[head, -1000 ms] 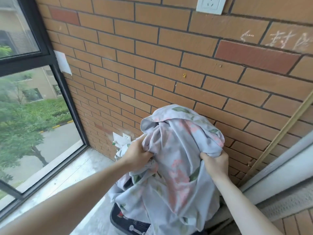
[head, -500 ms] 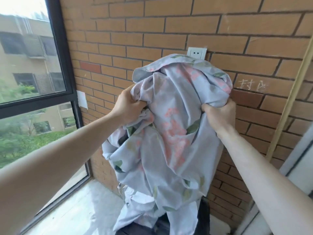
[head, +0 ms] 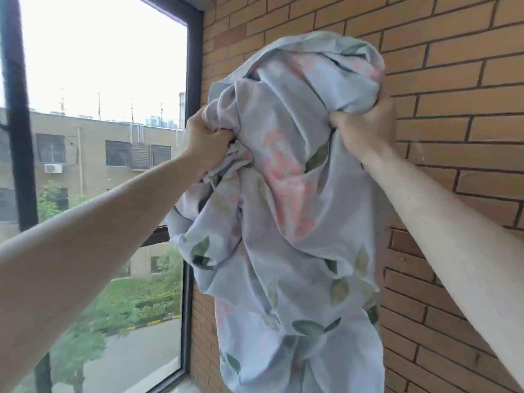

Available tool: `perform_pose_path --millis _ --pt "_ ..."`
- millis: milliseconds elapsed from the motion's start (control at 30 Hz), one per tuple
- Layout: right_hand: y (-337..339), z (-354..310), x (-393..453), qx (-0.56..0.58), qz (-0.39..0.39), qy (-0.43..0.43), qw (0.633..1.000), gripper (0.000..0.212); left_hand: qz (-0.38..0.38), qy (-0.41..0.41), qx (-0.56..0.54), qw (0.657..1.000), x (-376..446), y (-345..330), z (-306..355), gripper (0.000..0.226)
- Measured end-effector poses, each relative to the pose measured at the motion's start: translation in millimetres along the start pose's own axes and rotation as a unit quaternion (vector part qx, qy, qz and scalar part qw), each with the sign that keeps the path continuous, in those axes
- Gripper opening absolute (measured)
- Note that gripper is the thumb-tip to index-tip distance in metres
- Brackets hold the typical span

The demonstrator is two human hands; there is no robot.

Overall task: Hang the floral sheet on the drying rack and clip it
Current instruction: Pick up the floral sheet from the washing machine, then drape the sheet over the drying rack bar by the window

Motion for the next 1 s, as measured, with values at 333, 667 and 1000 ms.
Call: perform_pose_path --millis 333,667,1000 --pt "-133.9 -126.1 -48.8 0.094 -0.049 0.061 0.992 0.036 0.086 -0.028 0.101 0.991 -2.7 218.4 57.7 0.024" --pt "-258.6 -160.6 -202.0 0.164 -0.153 -0.009 0.975 0.036 0.074 0.028 0.239 0.968 -99.4 419.3 41.0 0.012" --pt "-365.2 -163.8 -437.1 0.21 -0.337 -0.1 0.912 0.026 0.018 0.203 0.377 0.904 -293.7 589.8 -34.2 0.032"
Point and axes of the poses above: each hand's wrist, its own x-axis towards the middle knuckle, its own y-axis out of the back of the hand, z = x × y, the point moved 7 cm from there along x, towards the middle knuckle, and after that the axes turned 5 degrees about x, right-handed, at the moved point
